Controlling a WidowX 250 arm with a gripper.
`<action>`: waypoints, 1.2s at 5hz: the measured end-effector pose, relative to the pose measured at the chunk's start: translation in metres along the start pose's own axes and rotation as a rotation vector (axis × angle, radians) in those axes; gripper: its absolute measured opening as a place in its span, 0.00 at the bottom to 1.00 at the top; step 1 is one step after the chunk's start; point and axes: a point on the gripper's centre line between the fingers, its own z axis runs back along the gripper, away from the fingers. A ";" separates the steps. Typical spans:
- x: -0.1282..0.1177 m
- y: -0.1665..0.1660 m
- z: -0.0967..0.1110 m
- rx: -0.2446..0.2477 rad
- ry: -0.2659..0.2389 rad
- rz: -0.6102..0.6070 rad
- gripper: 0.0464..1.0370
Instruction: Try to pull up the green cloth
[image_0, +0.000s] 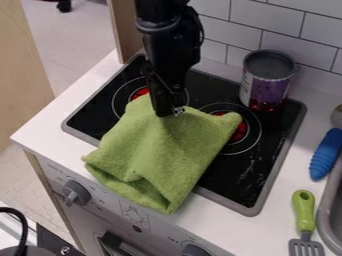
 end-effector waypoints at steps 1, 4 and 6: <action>-0.006 0.006 0.000 -0.002 0.006 0.023 0.40; -0.010 0.033 0.018 -0.114 -0.016 0.151 0.96; -0.014 0.088 -0.005 0.081 -0.023 0.466 0.96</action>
